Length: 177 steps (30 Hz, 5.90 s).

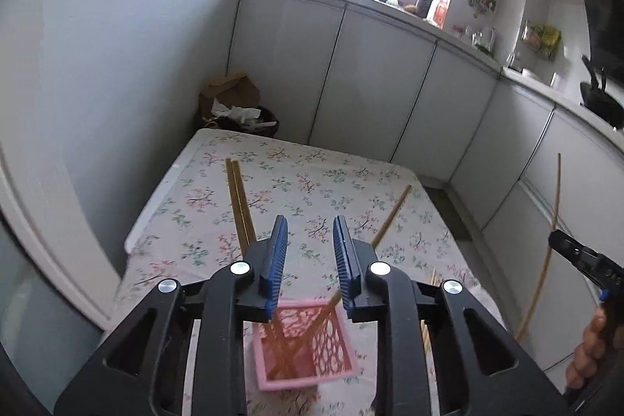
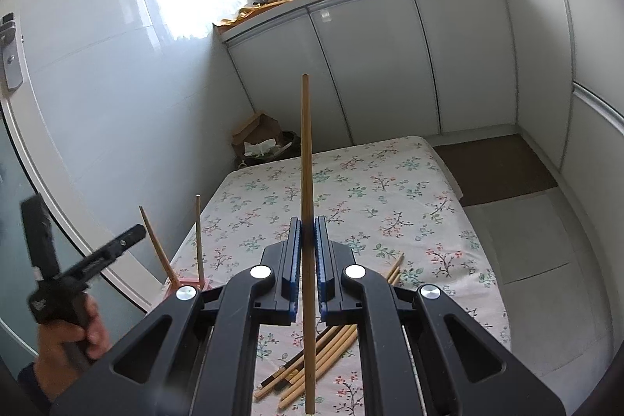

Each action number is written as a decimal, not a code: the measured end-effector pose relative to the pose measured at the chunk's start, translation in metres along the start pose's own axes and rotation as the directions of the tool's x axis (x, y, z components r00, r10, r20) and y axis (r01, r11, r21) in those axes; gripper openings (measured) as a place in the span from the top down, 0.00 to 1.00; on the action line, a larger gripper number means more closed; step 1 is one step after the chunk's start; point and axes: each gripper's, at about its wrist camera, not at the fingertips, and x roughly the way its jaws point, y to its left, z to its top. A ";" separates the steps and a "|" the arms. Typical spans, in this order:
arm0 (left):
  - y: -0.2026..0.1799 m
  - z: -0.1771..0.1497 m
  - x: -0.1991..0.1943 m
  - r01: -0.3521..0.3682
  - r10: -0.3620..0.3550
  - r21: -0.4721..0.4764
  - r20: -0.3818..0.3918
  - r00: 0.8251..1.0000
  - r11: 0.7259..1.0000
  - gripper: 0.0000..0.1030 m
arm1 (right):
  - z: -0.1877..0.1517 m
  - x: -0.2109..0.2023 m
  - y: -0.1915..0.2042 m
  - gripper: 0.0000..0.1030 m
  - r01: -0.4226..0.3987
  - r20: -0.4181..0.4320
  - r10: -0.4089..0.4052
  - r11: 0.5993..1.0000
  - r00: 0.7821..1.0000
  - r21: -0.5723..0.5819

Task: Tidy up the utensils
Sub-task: 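Lower the chopstick into the pink basket and open the right tool, then move the right tool back over the remaining chopsticks, then pinch one wooden chopstick with the right tool and lift it upright, then pinch a wooden chopstick with the left tool while the right tool holds its chopstick upright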

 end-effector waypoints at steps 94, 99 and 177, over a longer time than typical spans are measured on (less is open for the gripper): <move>-0.097 -0.051 0.045 0.147 -0.113 0.048 -0.424 0.899 0.988 0.34 | -0.090 0.166 -0.036 0.89 0.187 -0.713 -0.147 0.982 0.685 -0.023; -0.094 -0.047 0.044 0.149 -0.125 0.025 -0.416 0.901 0.988 0.34 | -0.095 0.167 -0.036 0.87 0.183 -0.723 -0.108 0.983 0.683 0.025; -0.130 -0.018 0.043 0.263 -0.255 0.170 -0.068 0.965 0.950 0.94 | 0.007 -0.001 -0.068 0.94 0.195 -0.260 -0.166 0.977 0.951 0.089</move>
